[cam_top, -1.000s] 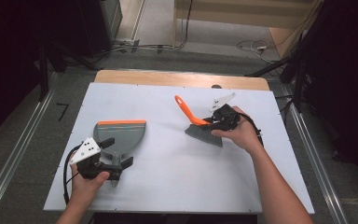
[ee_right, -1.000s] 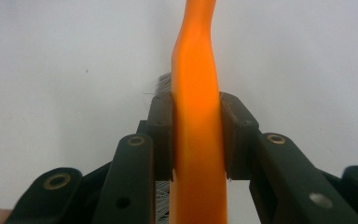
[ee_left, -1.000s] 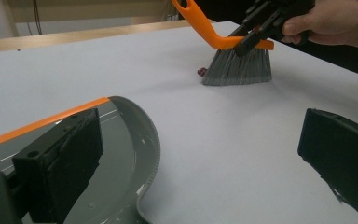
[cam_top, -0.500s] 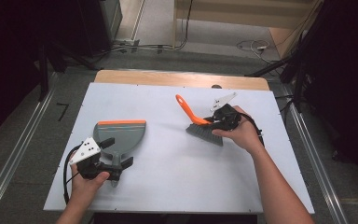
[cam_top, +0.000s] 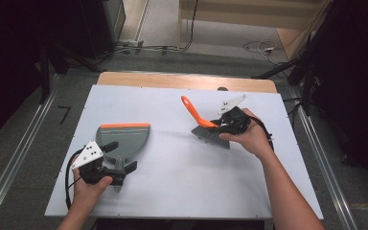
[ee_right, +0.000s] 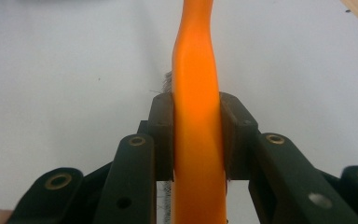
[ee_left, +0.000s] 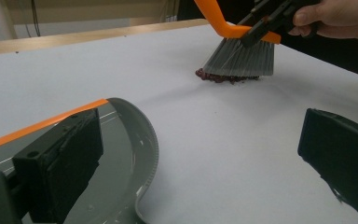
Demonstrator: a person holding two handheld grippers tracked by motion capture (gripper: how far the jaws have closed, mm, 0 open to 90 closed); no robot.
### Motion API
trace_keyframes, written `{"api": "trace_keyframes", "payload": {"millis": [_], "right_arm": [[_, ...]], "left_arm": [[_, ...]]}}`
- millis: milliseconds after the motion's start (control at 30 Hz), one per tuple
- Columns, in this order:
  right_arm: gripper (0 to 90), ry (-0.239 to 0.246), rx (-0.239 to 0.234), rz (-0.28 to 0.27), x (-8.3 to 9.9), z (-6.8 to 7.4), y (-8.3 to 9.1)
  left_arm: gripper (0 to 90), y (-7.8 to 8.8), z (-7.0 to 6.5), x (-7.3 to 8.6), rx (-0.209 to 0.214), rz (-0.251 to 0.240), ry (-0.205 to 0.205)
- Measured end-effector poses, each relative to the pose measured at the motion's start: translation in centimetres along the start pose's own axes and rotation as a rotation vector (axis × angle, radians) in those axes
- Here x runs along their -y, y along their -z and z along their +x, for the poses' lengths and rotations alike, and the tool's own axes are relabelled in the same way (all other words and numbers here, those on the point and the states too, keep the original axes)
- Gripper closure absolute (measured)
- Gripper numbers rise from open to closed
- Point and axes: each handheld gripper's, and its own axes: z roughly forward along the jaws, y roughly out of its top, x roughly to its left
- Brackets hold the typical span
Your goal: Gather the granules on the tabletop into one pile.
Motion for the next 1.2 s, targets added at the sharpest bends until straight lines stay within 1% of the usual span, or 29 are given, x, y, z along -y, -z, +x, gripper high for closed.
{"api": "trace_keyframes", "payload": {"millis": [33, 167, 267, 300, 333, 367, 400, 500, 667, 700, 767, 867, 900, 1100, 1200], "right_arm": [[68.2, -0.007, 0.005, -0.002, 0.0, 0.1, 0.1], [68.3, -0.012, 0.01, -0.012, -0.1, 0.3, 0.6], [68.3, -0.009, 0.003, -0.013, -0.2, 0.5, 0.8], [68.3, 0.002, -0.001, -0.015, -0.2, 0.6, 0.7], [68.3, -0.002, -0.007, -0.014, -0.3, 0.7, 0.7], [68.3, 0.01, -0.015, -0.01, -0.3, 0.8, 0.6], [68.3, 0.005, -0.019, -0.006, -0.3, 0.9, 0.4], [68.3, 0.02, -0.026, 0.018, -0.4, 1.0, -0.2], [68.4, 0.008, -0.027, 0.024, -0.3, 1.0, -0.9], [68.3, -0.005, -0.023, 0.021, -0.4, 1.1, -0.9], [68.4, -0.013, -0.015, 0.009, -0.3, 1.2, -0.8], [68.4, -0.024, 0.004, -0.013, -0.2, 1.4, -0.5], [68.4, -0.021, 0.01, -0.018, -0.1, 1.4, -0.3], [68.4, -0.093, 0.054, -0.055, 0.6, 1.5, 0.9], [68.4, -0.117, 0.061, -0.09, 1.1, 1.6, 1.7]], "left_arm": [[0.1, 0.0, 0.0, 0.0, 0.0, -0.002, 0.001], [0.1, 0.1, 0.0, 0.0, 0.0, -0.004, 0.002], [0.1, 0.1, 0.1, 0.0, 0.0, -0.003, 0.002], [0.1, 0.0, 0.1, 0.0, 0.0, -0.003, 0.002], [0.1, 0.0, 0.0, 0.0, 0.0, -0.003, 0.002], [0.1, 0.0, 0.0, 0.0, -0.001, -0.001, 0.001], [0.1, 0.0, 0.0, 0.0, -0.001, -0.002, 0.001], [0.1, 0.0, 0.0, 0.0, -0.001, -0.003, 0.001], [0.1, 0.2, 0.1, -0.1, -0.004, -0.006, 0.001], [0.1, 0.2, 0.1, -0.1, -0.005, -0.007, 0.003], [0.1, 0.2, 0.1, 0.0, -0.005, -0.007, 0.005], [0.1, 0.3, 0.1, 0.0, -0.005, -0.008, 0.004], [0.1, 0.3, 0.1, 0.0, -0.004, -0.008, 0.004], [0.1, 0.2, 0.1, 0.0, -0.006, -0.01, 0.006], [0.1, 0.2, 0.0, 0.0, -0.007, -0.011, 0.008]]}}
